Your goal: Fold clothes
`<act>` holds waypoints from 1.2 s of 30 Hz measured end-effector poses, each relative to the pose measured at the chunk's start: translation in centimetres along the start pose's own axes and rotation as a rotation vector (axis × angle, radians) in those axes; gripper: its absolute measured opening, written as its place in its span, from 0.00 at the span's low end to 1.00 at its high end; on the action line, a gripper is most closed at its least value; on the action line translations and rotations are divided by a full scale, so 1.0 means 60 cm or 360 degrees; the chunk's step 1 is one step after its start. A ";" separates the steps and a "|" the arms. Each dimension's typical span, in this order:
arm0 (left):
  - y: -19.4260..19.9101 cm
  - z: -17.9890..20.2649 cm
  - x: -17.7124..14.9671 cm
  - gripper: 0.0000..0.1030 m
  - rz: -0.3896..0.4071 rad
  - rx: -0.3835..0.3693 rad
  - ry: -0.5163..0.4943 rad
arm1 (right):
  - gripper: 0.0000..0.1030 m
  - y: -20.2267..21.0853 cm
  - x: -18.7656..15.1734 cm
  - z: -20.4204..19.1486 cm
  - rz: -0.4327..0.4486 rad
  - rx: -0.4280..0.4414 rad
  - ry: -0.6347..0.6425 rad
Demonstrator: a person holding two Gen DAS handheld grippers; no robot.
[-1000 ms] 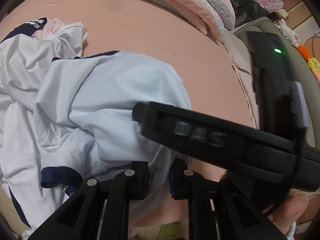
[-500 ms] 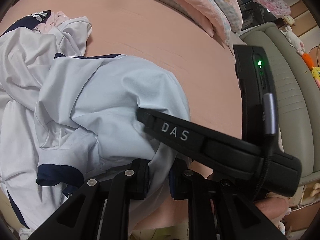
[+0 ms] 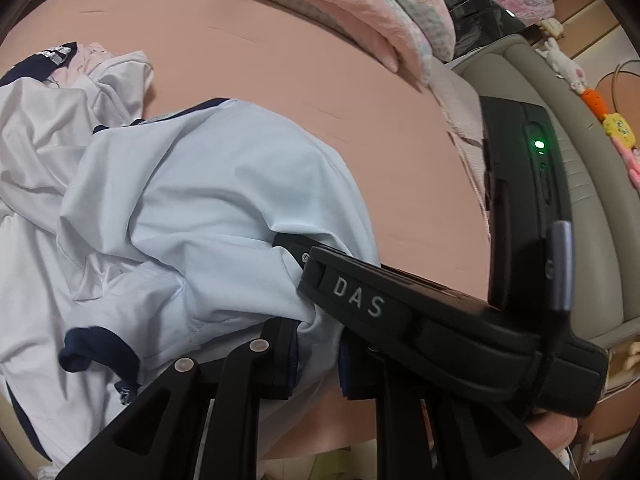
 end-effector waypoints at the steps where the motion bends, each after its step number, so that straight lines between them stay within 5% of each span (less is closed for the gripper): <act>1: 0.001 0.005 -0.001 0.13 0.0006 -0.0013 -0.0009 | 0.13 0.005 -0.001 -0.001 0.0009 -0.0008 0.0003; 14: 0.020 0.094 0.002 0.13 0.0099 -0.0198 -0.0217 | 0.12 0.143 -0.008 0.028 0.0287 -0.0117 0.0003; 36: -0.060 0.270 0.005 0.13 -0.0043 -0.0382 -0.0428 | 0.13 0.270 -0.003 0.209 0.0401 -0.0301 -0.0270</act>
Point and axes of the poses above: each gripper's, at about its wrist camera, not at the fingertips, and y roughly against the way its jaws point, z to its right, x to its top, the point moved 1 cm from there along -y, roughly the way its jaws point
